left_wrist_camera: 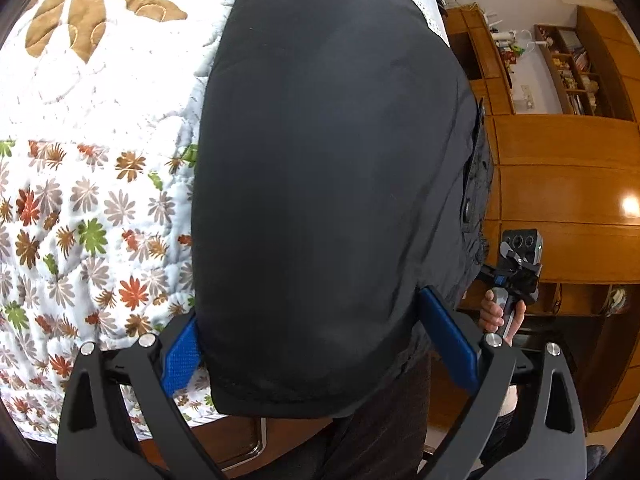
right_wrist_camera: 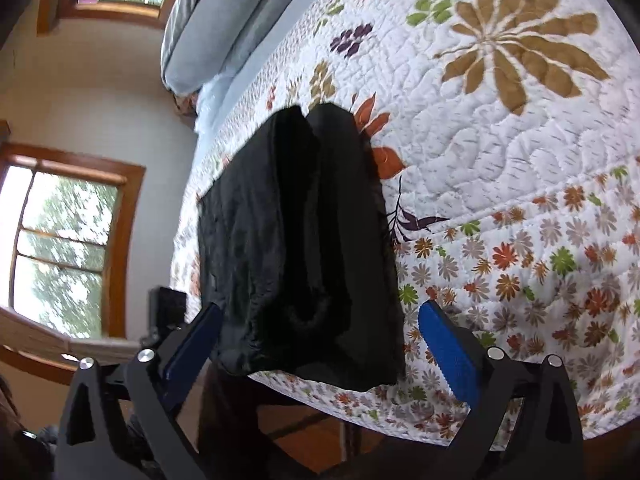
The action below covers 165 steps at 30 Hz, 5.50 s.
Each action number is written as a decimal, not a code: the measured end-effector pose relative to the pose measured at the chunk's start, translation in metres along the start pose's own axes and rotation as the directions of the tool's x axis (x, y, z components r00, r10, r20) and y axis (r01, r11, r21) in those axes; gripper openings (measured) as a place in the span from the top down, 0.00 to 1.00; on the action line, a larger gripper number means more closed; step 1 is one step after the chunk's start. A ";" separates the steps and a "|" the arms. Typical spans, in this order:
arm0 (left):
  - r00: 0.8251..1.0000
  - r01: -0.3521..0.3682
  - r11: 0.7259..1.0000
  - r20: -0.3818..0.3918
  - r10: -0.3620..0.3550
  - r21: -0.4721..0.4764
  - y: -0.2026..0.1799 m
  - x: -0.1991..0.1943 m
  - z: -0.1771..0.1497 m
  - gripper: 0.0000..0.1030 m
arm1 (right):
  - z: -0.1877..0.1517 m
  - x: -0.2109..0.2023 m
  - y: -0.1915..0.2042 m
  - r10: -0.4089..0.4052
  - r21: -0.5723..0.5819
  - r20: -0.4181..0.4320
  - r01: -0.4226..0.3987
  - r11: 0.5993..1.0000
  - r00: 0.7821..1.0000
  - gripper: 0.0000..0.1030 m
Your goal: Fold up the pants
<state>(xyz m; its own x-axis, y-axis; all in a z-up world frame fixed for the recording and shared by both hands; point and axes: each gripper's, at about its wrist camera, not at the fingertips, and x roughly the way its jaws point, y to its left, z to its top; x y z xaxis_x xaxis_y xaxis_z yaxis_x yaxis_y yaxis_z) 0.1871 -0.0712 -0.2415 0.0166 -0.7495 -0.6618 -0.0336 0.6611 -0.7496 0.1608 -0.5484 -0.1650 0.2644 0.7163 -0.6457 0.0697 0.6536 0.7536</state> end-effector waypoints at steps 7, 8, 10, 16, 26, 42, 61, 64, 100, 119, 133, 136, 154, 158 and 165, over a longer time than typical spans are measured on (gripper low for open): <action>1.000 0.011 1.000 -0.024 -0.011 -0.006 -0.003 0.006 0.003 0.06 | 0.008 0.030 -0.006 0.006 -0.004 -0.083 -0.006 1.000 0.997 0.03; 1.000 0.015 1.000 -0.026 -0.015 -0.013 -0.003 0.007 0.004 0.06 | 0.008 0.034 -0.008 0.018 0.003 -0.091 -0.018 1.000 0.996 0.03; 0.999 0.019 1.000 -0.030 -0.020 -0.022 -0.002 0.009 0.007 0.06 | 0.010 0.040 -0.012 0.038 0.011 -0.101 -0.037 0.999 0.994 0.03; 0.999 0.037 0.999 -0.039 -0.038 -0.017 -0.006 0.010 0.009 0.06 | 0.007 0.040 -0.011 0.056 -0.047 -0.115 -0.062 0.997 0.992 0.05; 0.999 0.042 0.999 -0.029 -0.042 0.014 -0.005 0.012 0.018 0.07 | 0.001 0.044 0.001 0.080 -0.096 -0.095 -0.089 0.991 0.992 0.33; 0.997 0.049 0.997 -0.056 -0.046 0.058 -0.003 0.013 0.023 0.26 | 0.004 0.043 0.006 0.089 -0.152 -0.083 -0.101 0.983 0.993 0.43; 0.994 0.106 0.994 -0.039 -0.104 0.039 0.001 0.011 0.030 0.43 | 0.013 0.037 0.022 0.133 -0.196 -0.019 -0.134 0.971 0.991 0.53; 0.995 0.100 0.994 -0.020 -0.099 0.035 0.002 0.009 0.037 0.44 | 0.020 0.040 0.030 0.123 -0.209 -0.020 -0.124 0.970 0.992 0.53; 0.989 -0.015 1.000 0.150 0.013 0.010 0.046 -0.063 0.090 0.42 | 0.067 0.111 0.058 0.116 -0.184 -0.026 -0.118 0.976 0.993 0.53; 0.984 -0.037 0.999 0.176 0.037 -0.004 0.053 -0.079 0.089 0.37 | 0.057 0.110 0.046 0.135 -0.150 -0.025 -0.137 0.979 0.991 0.52; 0.981 -0.044 0.999 0.188 0.044 -0.002 0.042 -0.080 0.082 0.35 | 0.051 0.108 0.041 0.136 -0.122 -0.012 -0.137 0.983 0.991 0.49; 0.981 -0.048 0.999 0.189 0.048 -0.004 0.042 -0.080 0.083 0.34 | 0.053 0.110 0.043 0.132 -0.121 -0.012 -0.132 0.984 0.991 0.49; 0.971 -0.117 0.993 0.208 0.114 0.001 0.039 -0.096 0.077 0.26 | 0.051 0.080 0.031 0.143 -0.062 0.024 -0.142 0.988 0.989 0.32; 0.956 -0.170 0.985 0.247 0.159 0.022 0.033 -0.107 0.068 0.26 | 0.042 0.063 0.031 0.126 -0.059 0.057 -0.122 0.991 0.990 0.32; 0.907 -0.290 0.957 0.319 0.274 0.003 0.028 -0.130 0.040 0.20 | 0.012 0.038 0.026 0.084 -0.039 0.095 -0.080 0.996 0.992 0.32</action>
<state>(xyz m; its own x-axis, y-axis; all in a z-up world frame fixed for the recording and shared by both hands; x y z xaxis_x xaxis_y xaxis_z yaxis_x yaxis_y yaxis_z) 0.2244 0.0465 -0.1768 0.3245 -0.4880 -0.8103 -0.0343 0.8500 -0.5257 0.1844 -0.5073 -0.1682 0.3594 0.7422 -0.5657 0.0107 0.6029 0.7978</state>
